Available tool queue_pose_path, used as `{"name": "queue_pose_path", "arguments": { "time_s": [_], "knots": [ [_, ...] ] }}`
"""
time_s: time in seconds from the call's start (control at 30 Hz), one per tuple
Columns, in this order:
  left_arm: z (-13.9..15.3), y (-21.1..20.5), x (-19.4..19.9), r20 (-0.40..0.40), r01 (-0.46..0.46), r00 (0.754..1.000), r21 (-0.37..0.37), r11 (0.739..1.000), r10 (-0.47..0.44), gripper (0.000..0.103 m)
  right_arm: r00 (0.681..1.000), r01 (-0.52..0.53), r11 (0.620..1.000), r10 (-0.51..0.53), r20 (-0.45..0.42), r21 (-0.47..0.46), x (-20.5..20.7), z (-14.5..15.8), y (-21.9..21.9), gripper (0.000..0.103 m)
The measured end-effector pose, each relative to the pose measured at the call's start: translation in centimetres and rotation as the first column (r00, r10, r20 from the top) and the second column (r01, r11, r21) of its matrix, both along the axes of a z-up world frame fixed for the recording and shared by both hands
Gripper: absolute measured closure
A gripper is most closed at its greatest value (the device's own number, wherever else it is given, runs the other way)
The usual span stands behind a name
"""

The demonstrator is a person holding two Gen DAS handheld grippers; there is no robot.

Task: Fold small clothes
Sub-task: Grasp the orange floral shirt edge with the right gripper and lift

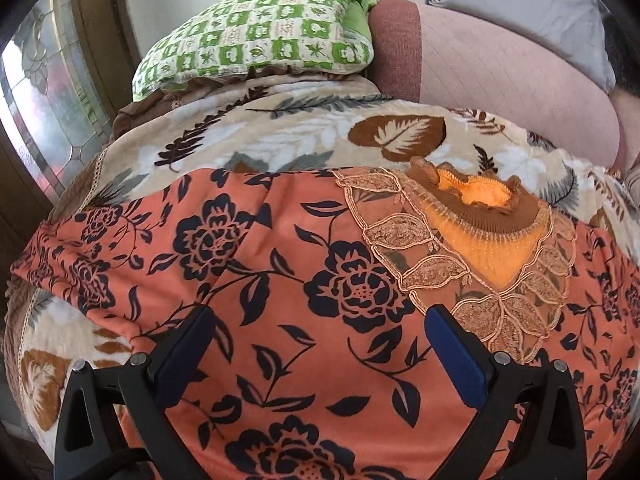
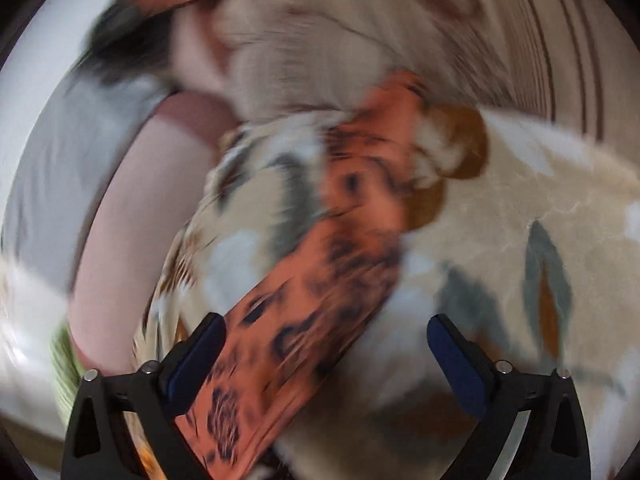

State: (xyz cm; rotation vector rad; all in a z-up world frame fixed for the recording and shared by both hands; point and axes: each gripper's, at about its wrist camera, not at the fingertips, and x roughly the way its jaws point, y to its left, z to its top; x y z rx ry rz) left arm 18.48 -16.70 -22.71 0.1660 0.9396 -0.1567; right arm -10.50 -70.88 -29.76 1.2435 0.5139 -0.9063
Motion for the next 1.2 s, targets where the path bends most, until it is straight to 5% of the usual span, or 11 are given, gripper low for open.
{"name": "queue_pose_path", "arguments": {
  "time_s": [0.13,0.2,0.23,0.4,0.53,0.67,0.9,0.93,1.0,1.1,1.2],
  "knots": [
    [-0.7,-0.6,0.5,-0.014,0.002,1.000,0.017,1.000,-0.002,0.000,1.000,0.018,0.999,-0.018,0.006,-0.051,0.6,-1.0,-2.8,0.010],
    [-0.9,-1.0,0.6,-0.016,0.005,1.000,0.022,1.000,-0.004,0.000,0.995,-0.009,0.992,-0.003,-0.095,-0.124,2.3,-0.5,-3.3,0.047],
    [-1.0,-1.2,0.7,-0.015,0.008,1.000,0.029,1.000,-0.008,0.000,0.993,-0.023,0.992,0.007,-0.120,-0.124,3.0,-0.7,-3.5,0.079],
    [-0.5,-1.4,0.4,-0.004,0.019,1.000,0.025,0.999,-0.019,0.000,0.999,0.012,0.991,-0.018,-0.047,-0.132,2.4,0.0,-3.3,0.086],
    [0.9,-0.6,-0.4,0.026,0.014,1.000,0.008,1.000,-0.015,0.000,0.986,-0.120,0.955,0.147,0.081,-0.271,5.3,5.6,0.5,0.087],
    [2.6,1.9,-0.6,0.064,-0.033,0.997,-0.015,0.999,0.034,0.000,0.889,-0.326,0.882,0.409,0.208,-0.340,10.6,10.6,7.4,0.087],
    [4.1,9.4,0.7,0.078,-0.225,0.970,-0.080,0.971,0.231,0.000,0.597,-0.691,0.670,0.740,0.310,-0.271,20.8,11.8,24.1,0.080],
    [4.1,10.5,1.0,0.072,-0.251,0.964,-0.088,0.964,0.257,0.000,0.560,-0.733,0.637,0.765,0.318,-0.241,22.1,11.0,26.3,0.070],
    [3.9,12.5,1.6,0.058,-0.296,0.951,-0.105,0.949,0.303,0.000,0.481,-0.806,0.567,0.795,0.370,-0.169,24.4,9.3,30.5,0.017],
    [3.8,14.2,1.9,0.043,-0.327,0.941,-0.123,0.937,0.334,0.000,0.386,-0.876,0.471,0.813,0.437,-0.103,26.1,7.7,35.1,0.010],
    [3.9,14.7,2.1,0.029,-0.327,0.942,-0.162,0.931,0.335,0.000,0.371,-0.871,0.475,0.804,0.464,-0.127,25.4,9.0,35.1,0.010]
  ]
}}
